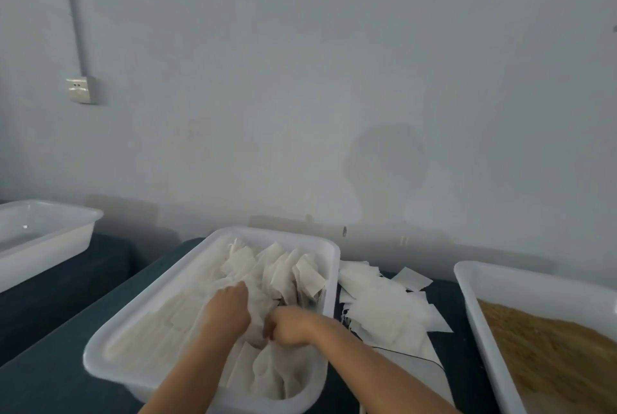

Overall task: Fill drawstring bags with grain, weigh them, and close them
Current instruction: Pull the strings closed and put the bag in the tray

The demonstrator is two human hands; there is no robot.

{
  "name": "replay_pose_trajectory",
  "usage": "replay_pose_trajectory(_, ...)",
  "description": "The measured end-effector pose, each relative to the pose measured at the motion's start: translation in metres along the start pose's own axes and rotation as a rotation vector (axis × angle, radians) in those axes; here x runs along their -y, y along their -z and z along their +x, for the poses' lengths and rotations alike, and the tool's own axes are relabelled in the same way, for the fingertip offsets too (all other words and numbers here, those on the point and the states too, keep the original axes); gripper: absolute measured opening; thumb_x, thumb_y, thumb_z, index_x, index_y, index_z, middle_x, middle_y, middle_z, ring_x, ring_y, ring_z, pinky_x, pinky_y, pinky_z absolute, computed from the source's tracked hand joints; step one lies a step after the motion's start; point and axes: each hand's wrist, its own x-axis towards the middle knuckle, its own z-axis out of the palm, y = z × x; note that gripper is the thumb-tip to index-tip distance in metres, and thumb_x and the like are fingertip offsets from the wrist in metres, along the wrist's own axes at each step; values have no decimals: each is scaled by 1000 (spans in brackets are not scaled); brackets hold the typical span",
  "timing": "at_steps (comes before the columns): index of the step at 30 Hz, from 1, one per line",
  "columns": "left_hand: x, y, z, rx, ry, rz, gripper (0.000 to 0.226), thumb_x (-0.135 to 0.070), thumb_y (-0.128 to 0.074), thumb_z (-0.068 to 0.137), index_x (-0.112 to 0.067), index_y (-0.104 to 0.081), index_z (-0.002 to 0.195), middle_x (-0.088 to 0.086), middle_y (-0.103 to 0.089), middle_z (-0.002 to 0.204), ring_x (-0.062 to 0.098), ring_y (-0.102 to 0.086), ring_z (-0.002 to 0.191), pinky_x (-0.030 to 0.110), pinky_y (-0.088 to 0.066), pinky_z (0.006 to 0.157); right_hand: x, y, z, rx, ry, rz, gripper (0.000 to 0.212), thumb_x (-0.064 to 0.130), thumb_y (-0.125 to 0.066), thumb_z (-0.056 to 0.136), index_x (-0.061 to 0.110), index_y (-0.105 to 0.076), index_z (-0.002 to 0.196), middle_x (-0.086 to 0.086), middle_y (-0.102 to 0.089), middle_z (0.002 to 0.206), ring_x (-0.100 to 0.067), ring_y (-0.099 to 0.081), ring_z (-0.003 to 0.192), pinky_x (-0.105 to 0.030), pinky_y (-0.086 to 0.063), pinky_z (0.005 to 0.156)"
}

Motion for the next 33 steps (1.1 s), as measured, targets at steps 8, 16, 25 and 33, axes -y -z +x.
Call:
replay_pose_trajectory(8, -59, 31, -5, -378, -216, -158, 19, -26, -45, 94, -16, -46, 111, -2, -55, 113, 18, -49, 108, 27, -40, 83, -88, 50, -43, -635, -109, 336, 23, 7, -44, 94, 12, -65, 102, -3, -66, 108, -17, -58, 98, -31, -47, 90)
replay_pose_trajectory(16, -104, 17, 2, -301, -305, -206, 6, -20, -41, 94, -19, -36, 94, -2, -56, 105, 17, -51, 100, 24, -37, 72, -152, -1, -37, -415, -435, 38, 39, 33, -58, 89, 11, -47, 118, -8, -46, 126, -26, -46, 114, -34, -40, 91)
replay_pose_trajectory(25, -95, 2, 5, -231, -272, -227, 3, -18, -41, 94, -19, -44, 96, -1, -59, 108, 17, -53, 99, 28, -46, 84, -145, -14, -22, -467, -498, -231, 42, 33, -45, 95, 13, -37, 130, -10, -38, 134, -28, -43, 118, -33, -39, 92)
replay_pose_trajectory(33, -107, 6, 0, -332, -302, -271, 13, -17, -39, 96, -17, -49, 103, -6, -58, 105, 12, -49, 92, 22, -38, 71, -150, 13, -52, -744, -397, -270, 34, 5, -36, 95, 17, -28, 64, 4, -41, 77, -16, -47, 78, -26, -27, 59)
